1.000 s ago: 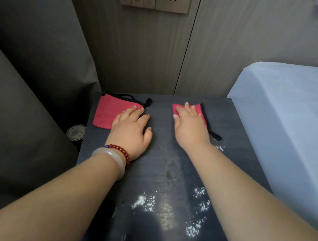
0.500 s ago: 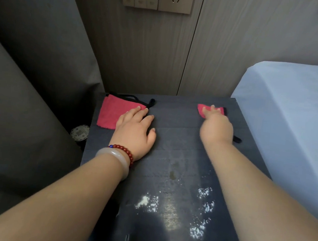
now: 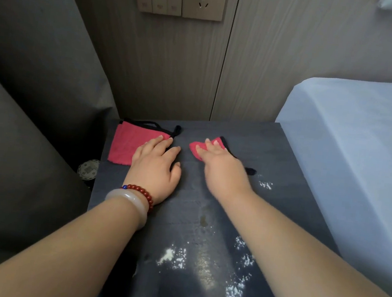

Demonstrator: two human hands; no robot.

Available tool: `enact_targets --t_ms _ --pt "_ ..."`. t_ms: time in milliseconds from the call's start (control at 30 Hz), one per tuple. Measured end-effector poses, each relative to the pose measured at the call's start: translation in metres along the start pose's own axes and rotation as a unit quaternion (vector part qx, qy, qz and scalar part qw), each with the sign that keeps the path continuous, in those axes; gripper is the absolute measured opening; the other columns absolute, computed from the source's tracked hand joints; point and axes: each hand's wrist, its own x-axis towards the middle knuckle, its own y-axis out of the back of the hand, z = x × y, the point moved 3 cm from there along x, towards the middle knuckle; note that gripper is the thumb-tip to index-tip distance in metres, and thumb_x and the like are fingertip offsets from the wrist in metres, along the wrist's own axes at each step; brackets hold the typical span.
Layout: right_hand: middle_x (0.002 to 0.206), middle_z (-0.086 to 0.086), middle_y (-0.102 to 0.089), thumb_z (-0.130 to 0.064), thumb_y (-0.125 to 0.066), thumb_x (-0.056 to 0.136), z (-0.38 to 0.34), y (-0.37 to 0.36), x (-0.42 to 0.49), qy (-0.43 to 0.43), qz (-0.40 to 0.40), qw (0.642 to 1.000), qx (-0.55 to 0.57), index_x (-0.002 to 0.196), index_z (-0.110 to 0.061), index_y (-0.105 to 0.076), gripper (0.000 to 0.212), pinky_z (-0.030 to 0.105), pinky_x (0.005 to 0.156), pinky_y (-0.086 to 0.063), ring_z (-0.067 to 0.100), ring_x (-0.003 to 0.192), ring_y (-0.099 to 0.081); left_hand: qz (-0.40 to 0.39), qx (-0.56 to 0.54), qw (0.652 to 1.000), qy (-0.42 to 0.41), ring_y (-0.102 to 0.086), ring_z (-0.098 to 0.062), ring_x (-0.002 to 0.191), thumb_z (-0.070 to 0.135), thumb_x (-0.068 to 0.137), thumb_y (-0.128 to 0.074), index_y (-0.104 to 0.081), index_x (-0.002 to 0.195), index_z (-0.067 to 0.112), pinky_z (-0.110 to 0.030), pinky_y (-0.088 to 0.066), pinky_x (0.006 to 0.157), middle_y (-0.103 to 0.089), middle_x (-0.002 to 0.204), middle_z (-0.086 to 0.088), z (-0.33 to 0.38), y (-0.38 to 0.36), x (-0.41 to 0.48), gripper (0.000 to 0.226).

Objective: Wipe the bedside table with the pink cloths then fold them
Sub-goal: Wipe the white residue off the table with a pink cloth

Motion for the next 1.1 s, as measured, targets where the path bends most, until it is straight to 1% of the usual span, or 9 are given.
enact_targets --t_ms 33,200,267,367,567,667,767,967,1100 --pt "0.158 0.004 -0.021 -0.001 -0.037 0.093 0.014 0.005 0.003 -0.002 0.000 1.000 0.007 0.146 -0.026 -0.036 0.059 0.027 0.116 -0.012 0.021 0.146 -0.019 0.001 0.000 1.000 0.000 -0.024 -0.024 0.141 0.043 0.086 -0.030 -0.050 0.137 0.023 -0.045 -0.019 0.114 -0.040 0.150 -0.001 0.000 0.000 0.000 0.059" --pt "0.149 0.018 -0.034 0.005 -0.040 0.087 0.092 0.045 0.020 -0.294 0.014 0.955 -0.040 0.142 -0.012 -0.038 0.057 0.040 0.102 -0.034 0.036 0.135 -0.033 0.002 -0.002 1.000 -0.001 -0.025 -0.024 0.141 0.044 0.086 -0.031 -0.051 0.137 0.024 -0.046 -0.020 0.113 -0.041 0.150 -0.001 -0.002 -0.002 0.002 0.058" --pt "0.144 0.014 -0.040 0.006 -0.040 0.082 0.038 0.022 0.026 -0.152 0.030 0.988 -0.020 0.137 -0.018 -0.046 0.060 0.035 0.097 -0.036 0.033 0.133 -0.037 0.008 -0.008 1.000 0.000 -0.026 -0.025 0.141 0.043 0.086 -0.032 -0.052 0.136 0.023 -0.047 -0.020 0.113 -0.042 0.149 -0.001 -0.002 -0.002 0.001 0.057" --pt "0.157 0.003 -0.025 0.001 -0.039 0.090 0.008 0.001 0.018 -0.015 0.006 0.999 0.046 0.143 -0.024 -0.042 0.058 0.024 0.114 -0.012 0.021 0.145 -0.021 0.008 -0.005 1.000 -0.002 -0.027 -0.026 0.140 0.043 0.086 -0.032 -0.053 0.135 0.022 -0.047 -0.021 0.112 -0.043 0.148 -0.003 -0.001 -0.001 0.001 0.058" --pt "0.149 0.023 -0.033 0.004 -0.042 0.089 0.111 0.058 0.028 -0.336 0.035 0.940 -0.037 0.141 -0.008 -0.042 0.053 0.041 0.108 -0.030 0.040 0.134 -0.034 0.001 -0.001 1.000 -0.001 -0.024 -0.025 0.141 0.043 0.085 -0.032 -0.051 0.136 0.023 -0.043 -0.018 0.112 -0.040 0.150 -0.001 -0.002 -0.003 0.002 0.059" --pt "0.150 0.017 -0.035 0.005 -0.042 0.086 0.043 0.025 0.044 -0.189 0.040 0.981 0.014 0.140 -0.016 -0.046 0.058 0.038 0.110 -0.030 0.034 0.135 -0.035 0.013 -0.005 1.000 -0.002 -0.028 -0.026 0.139 0.043 0.084 -0.031 -0.054 0.133 0.022 -0.044 -0.020 0.111 -0.044 0.148 -0.002 -0.003 -0.004 0.001 0.058" --pt "0.157 0.008 -0.025 0.004 -0.041 0.088 0.003 -0.004 0.057 0.005 0.002 0.999 0.053 0.143 -0.021 -0.042 0.061 0.027 0.117 -0.012 0.023 0.145 -0.021 0.025 -0.009 1.000 -0.006 -0.031 -0.027 0.138 0.043 0.084 -0.029 -0.057 0.130 0.021 -0.045 -0.022 0.110 -0.047 0.145 -0.003 -0.002 -0.002 0.000 0.059" --pt "0.156 0.020 -0.018 -0.005 -0.041 0.094 0.081 0.041 0.070 -0.299 -0.028 0.954 -0.021 0.148 -0.012 -0.027 0.056 0.047 0.116 -0.019 0.037 0.143 -0.018 0.014 -0.015 1.000 -0.004 -0.026 -0.026 0.140 0.040 0.086 -0.033 -0.054 0.134 0.021 -0.043 -0.018 0.112 -0.043 0.148 -0.002 -0.003 -0.003 0.001 0.055" --pt "0.159 0.008 -0.016 0.002 -0.041 0.089 -0.002 0.001 0.059 -0.006 -0.044 0.999 0.018 0.147 -0.021 -0.033 0.063 0.036 0.119 -0.010 0.026 0.146 -0.014 0.016 -0.018 1.000 -0.003 -0.027 -0.027 0.140 0.038 0.086 -0.035 -0.055 0.133 0.021 -0.044 -0.019 0.112 -0.044 0.148 -0.004 -0.004 -0.003 0.000 0.054"
